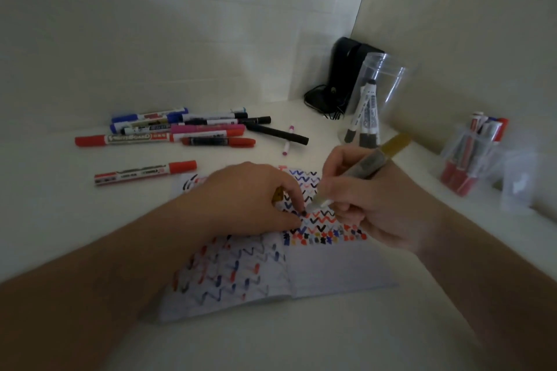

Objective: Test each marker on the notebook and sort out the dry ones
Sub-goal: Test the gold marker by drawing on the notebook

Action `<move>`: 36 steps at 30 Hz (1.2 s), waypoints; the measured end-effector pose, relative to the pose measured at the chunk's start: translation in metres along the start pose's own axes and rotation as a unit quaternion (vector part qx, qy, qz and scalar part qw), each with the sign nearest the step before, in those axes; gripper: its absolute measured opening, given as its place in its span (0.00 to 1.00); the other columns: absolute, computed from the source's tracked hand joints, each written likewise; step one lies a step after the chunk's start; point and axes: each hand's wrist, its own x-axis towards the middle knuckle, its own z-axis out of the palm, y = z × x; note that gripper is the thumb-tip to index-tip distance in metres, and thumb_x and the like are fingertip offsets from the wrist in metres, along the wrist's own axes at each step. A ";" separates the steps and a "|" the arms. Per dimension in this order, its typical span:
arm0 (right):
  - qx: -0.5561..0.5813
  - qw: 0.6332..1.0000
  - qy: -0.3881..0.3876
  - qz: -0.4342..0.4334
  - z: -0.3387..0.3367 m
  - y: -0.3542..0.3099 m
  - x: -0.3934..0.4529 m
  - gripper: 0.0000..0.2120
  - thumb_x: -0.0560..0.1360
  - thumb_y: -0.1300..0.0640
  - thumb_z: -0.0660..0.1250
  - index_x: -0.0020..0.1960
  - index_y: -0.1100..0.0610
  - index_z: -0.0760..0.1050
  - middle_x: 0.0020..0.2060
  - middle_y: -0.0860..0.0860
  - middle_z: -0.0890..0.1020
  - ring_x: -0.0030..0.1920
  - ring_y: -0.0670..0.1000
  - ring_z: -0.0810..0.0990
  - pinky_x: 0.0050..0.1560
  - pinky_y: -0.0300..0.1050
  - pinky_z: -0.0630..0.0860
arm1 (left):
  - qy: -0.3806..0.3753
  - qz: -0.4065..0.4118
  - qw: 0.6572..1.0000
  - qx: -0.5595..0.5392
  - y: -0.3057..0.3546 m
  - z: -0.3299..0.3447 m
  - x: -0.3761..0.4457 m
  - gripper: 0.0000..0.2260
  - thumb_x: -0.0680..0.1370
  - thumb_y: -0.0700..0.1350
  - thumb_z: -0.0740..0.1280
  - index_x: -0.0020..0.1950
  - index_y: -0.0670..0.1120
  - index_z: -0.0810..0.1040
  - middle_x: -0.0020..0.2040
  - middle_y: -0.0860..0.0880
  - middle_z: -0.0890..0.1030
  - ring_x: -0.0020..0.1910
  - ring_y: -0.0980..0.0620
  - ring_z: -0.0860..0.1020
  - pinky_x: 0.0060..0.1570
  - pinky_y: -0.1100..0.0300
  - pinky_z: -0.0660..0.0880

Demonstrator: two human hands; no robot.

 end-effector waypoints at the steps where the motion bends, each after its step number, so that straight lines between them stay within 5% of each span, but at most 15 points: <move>1: -0.060 0.998 0.022 0.002 0.006 0.004 -0.002 0.12 0.69 0.67 0.76 0.36 0.57 0.75 0.27 0.54 0.71 0.26 0.49 0.66 0.27 0.41 0.62 | 0.002 0.001 1.000 0.003 0.000 0.001 0.000 0.10 0.73 0.65 0.72 0.53 0.69 0.79 0.42 0.65 0.73 0.42 0.65 0.73 0.43 0.60 0.73; 8: -0.106 0.987 0.111 -0.041 0.027 0.029 -0.011 0.13 0.70 0.67 0.76 0.35 0.56 0.74 0.27 0.50 0.74 0.27 0.46 0.71 0.28 0.38 0.68 | 0.004 -0.002 1.000 0.025 0.000 0.002 0.000 0.10 0.73 0.66 0.71 0.53 0.69 0.80 0.42 0.65 0.72 0.42 0.65 0.73 0.42 0.60 0.73; 15: -0.148 0.983 0.111 -0.012 0.030 0.030 -0.013 0.12 0.73 0.67 0.76 0.35 0.59 0.75 0.31 0.62 0.83 0.28 0.54 0.79 0.27 0.42 0.73 | 0.004 -0.004 0.999 0.035 -0.002 0.005 0.007 0.14 0.70 0.69 0.71 0.54 0.69 0.80 0.42 0.65 0.70 0.42 0.65 0.72 0.47 0.57 0.77; 22: -0.160 0.980 0.120 0.012 0.030 0.031 -0.011 0.13 0.70 0.63 0.77 0.37 0.66 0.73 0.30 0.62 0.81 0.27 0.56 0.79 0.28 0.46 0.73 | -0.050 0.008 0.999 -0.007 -0.006 -0.004 0.004 0.19 0.70 0.67 0.74 0.59 0.69 0.78 0.47 0.66 0.71 0.45 0.65 0.73 0.42 0.63 0.71; 29: -0.225 0.967 0.119 -0.012 0.030 0.033 -0.010 0.13 0.70 0.63 0.77 0.35 0.63 0.73 0.30 0.62 0.79 0.29 0.55 0.76 0.33 0.51 0.73 | -0.037 0.008 0.999 0.007 -0.004 0.000 0.008 0.18 0.69 0.64 0.76 0.56 0.68 0.78 0.47 0.65 0.70 0.44 0.64 0.72 0.39 0.64 0.67; 36: -0.193 0.976 0.100 -0.015 0.029 0.033 -0.011 0.13 0.71 0.66 0.78 0.36 0.64 0.74 0.29 0.62 0.80 0.28 0.55 0.77 0.30 0.47 0.73 | -0.037 0.006 0.999 0.003 -0.004 -0.001 0.007 0.19 0.69 0.65 0.76 0.58 0.68 0.79 0.45 0.66 0.69 0.44 0.66 0.71 0.39 0.64 0.67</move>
